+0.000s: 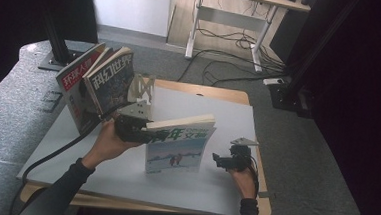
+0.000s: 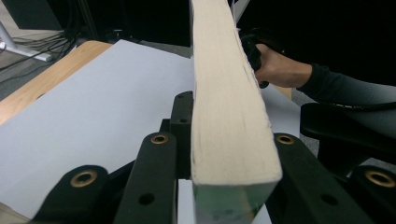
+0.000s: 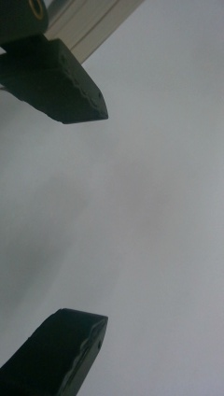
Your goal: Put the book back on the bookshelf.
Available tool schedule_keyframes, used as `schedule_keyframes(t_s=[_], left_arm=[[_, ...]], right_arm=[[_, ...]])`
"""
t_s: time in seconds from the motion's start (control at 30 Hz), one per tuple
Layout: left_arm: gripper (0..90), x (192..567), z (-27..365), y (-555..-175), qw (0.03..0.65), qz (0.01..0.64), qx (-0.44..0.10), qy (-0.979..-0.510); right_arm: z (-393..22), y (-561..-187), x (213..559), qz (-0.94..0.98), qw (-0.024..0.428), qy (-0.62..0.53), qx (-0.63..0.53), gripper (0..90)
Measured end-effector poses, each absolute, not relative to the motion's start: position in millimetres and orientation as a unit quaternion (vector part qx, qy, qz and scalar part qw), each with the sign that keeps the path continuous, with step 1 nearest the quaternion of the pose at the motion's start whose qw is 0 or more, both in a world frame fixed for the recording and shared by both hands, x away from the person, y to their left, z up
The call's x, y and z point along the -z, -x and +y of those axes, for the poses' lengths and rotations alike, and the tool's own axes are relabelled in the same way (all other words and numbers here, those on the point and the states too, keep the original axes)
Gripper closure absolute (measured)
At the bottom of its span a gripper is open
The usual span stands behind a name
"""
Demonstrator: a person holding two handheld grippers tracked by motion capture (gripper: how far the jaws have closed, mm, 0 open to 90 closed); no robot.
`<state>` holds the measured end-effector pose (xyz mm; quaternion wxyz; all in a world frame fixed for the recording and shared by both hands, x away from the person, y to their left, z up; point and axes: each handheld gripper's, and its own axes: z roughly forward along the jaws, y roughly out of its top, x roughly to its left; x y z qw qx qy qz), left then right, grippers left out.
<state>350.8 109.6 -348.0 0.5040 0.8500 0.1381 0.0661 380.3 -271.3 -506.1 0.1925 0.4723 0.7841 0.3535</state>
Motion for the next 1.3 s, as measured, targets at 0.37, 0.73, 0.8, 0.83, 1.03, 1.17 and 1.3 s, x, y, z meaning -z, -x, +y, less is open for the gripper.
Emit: schedule_keyframes(t_s=[0.37,0.73,0.8,0.83,1.03,1.17,1.3], left_arm=[[73.3,349,109,-346,0.506,0.135,-0.081,-0.848],[73.9,350,107,-355,0.518,0.159,-0.087,-0.836],[74.0,349,106,-356,0.520,0.162,-0.087,-0.834],[74.0,348,106,-357,0.522,0.167,-0.087,-0.832],[74.1,338,107,-356,0.511,0.169,-0.094,-0.837],[74.1,330,110,-355,0.509,0.170,-0.101,-0.838],[74.1,327,114,-354,0.510,0.179,-0.106,-0.835]], right_arm=[[-272,-387,533,0.797,0.186,-0.478,-0.319,0.0],[-274,-385,537,0.790,0.193,-0.476,-0.336,0.0],[-274,-385,537,0.790,0.193,-0.476,-0.336,0.0],[-274,-385,537,0.790,0.193,-0.476,-0.336,0.0],[-274,-385,537,0.790,0.193,-0.476,-0.336,0.0],[-274,-385,537,0.790,0.194,-0.475,-0.336,0.0],[-274,-385,537,0.790,0.194,-0.476,-0.336,0.0]])
